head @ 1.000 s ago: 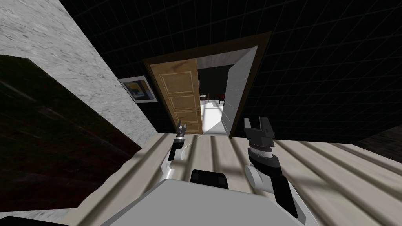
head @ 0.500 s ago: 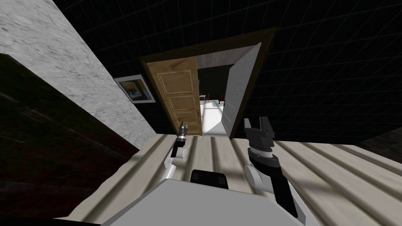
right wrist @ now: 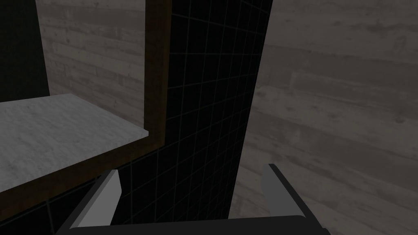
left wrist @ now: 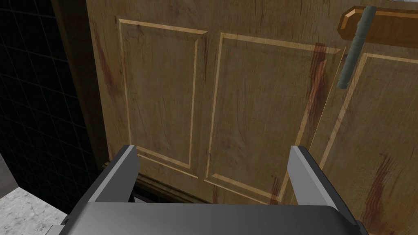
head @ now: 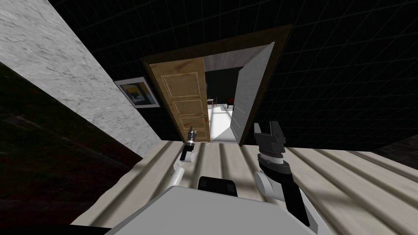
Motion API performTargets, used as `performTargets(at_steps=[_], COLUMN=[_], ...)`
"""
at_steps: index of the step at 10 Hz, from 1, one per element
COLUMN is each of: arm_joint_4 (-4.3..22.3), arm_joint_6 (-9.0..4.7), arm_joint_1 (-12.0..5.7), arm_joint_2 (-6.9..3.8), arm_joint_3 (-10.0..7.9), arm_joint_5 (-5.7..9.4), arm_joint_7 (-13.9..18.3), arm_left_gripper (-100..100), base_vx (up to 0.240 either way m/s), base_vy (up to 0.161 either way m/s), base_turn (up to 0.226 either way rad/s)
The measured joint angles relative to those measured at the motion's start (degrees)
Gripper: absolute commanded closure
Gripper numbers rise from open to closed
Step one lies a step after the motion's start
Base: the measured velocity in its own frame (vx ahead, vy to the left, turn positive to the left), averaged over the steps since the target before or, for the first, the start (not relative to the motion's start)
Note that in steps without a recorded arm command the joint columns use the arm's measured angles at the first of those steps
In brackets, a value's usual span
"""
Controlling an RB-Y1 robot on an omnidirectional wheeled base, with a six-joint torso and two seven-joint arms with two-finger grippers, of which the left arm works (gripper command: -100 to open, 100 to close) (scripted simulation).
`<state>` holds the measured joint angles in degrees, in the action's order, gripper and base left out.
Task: Push the door open
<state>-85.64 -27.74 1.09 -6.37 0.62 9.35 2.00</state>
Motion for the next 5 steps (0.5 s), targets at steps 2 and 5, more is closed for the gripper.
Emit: performTargets(at_steps=[2, 5], arm_joint_4=[3.11, 7.33], arm_joint_6=[-0.02, 0.15], arm_joint_1=[-1.70, -4.11], arm_joint_2=[-0.51, -0.81], arm_joint_3=[-0.01, -0.02], arm_joint_5=[0.40, 0.81], arm_joint_7=[-0.08, -0.48], arm_left_gripper=[-100, -100], base_vx=[0.064, 0.070], base_vy=[0.015, 0.008], base_turn=[-0.011, -0.011])
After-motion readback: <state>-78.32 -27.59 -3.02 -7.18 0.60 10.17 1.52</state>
